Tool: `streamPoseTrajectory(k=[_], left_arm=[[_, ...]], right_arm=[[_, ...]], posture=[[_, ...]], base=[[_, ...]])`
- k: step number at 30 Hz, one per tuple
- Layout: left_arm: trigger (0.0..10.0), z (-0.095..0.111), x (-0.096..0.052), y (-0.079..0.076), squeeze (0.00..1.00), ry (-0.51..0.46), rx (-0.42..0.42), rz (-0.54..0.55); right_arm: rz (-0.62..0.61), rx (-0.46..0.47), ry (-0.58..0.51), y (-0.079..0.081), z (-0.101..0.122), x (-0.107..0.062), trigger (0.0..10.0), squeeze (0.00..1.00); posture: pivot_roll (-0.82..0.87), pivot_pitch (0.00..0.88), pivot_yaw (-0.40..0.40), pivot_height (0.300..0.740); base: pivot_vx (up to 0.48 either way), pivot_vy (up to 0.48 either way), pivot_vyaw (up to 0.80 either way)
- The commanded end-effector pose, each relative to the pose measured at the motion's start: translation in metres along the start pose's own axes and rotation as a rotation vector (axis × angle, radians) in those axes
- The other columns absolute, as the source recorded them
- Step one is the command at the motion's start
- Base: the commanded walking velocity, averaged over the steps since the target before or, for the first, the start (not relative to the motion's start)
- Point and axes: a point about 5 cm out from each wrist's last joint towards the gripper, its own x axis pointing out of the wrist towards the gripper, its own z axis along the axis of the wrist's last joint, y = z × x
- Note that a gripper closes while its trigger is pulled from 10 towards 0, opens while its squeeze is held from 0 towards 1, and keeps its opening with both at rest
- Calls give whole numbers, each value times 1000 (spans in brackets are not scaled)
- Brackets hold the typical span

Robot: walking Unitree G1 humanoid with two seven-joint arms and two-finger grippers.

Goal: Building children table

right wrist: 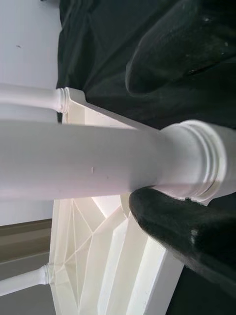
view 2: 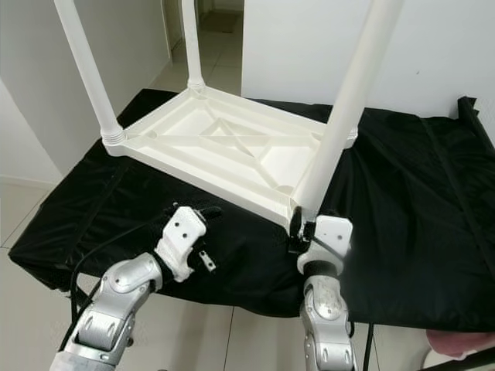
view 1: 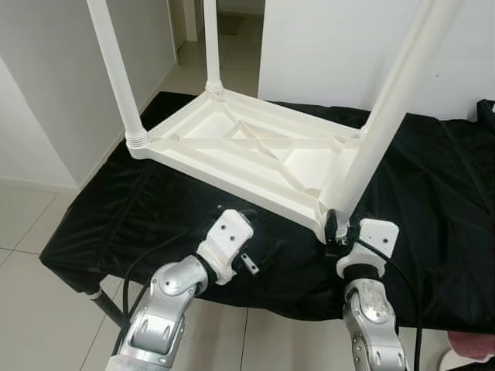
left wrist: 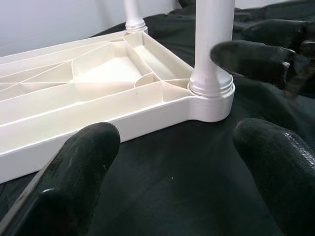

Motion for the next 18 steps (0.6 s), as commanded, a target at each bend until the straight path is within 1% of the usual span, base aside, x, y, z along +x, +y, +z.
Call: streamPoseTrajectory(k=[1,4,6,7,8,10,11,12,13,14,16,18], left_arm=[[10000,1,-6,7,0,-13,-24,132],[10000,1,-6,7,0,-13,-24,132],[10000,1,-9,8,0,-11,-34,137],[10000,1,-9,8,0,-11,-34,137],[10000,1,-12,9,0,-11,-34,145],[10000,1,-12,9,0,-11,-34,145],[10000,2,-13,12,0,-15,-33,154],[10000,2,-13,12,0,-15,-33,154],[10000,3,-14,14,0,-18,-33,163],[10000,3,-14,14,0,-18,-33,163],[10000,4,-15,19,0,-24,-38,181],[10000,4,-15,20,0,-25,-39,187]], right_arm=[[38,-1,-8,-1,2,-8,10000,1000],[38,-1,-8,-1,2,-8,10000,1000],[117,-14,-5,4,2,-15,10000,1000],[117,-14,-5,4,2,-15,10000,1000],[249,22,25,16,0,-21,10000,0],[249,22,25,16,0,-21,10000,0],[335,57,49,25,-2,-23,10000,0],[335,57,49,25,-2,-23,10000,0],[396,73,61,31,-4,-26,10000,0],[396,73,61,31,-4,-26,10000,0],[459,66,71,38,-6,-28,10000,0],[471,66,75,39,-7,-29,10000,0]], posture=[[50,16,4,740],[50,16,4,740],[45,19,8,740],[45,19,8,740],[43,20,10,740],[43,20,10,740],[42,21,7,740],[42,21,7,740],[42,21,7,740],[42,21,7,740],[44,20,3,740],[44,20,3,740]], base=[[0,0,0],[0,0,0],[0,0,0],[0,0,0],[0,0,0],[0,0,0],[0,0,0],[0,0,0],[0,0,0],[0,0,0],[0,0,0],[0,0,0]])
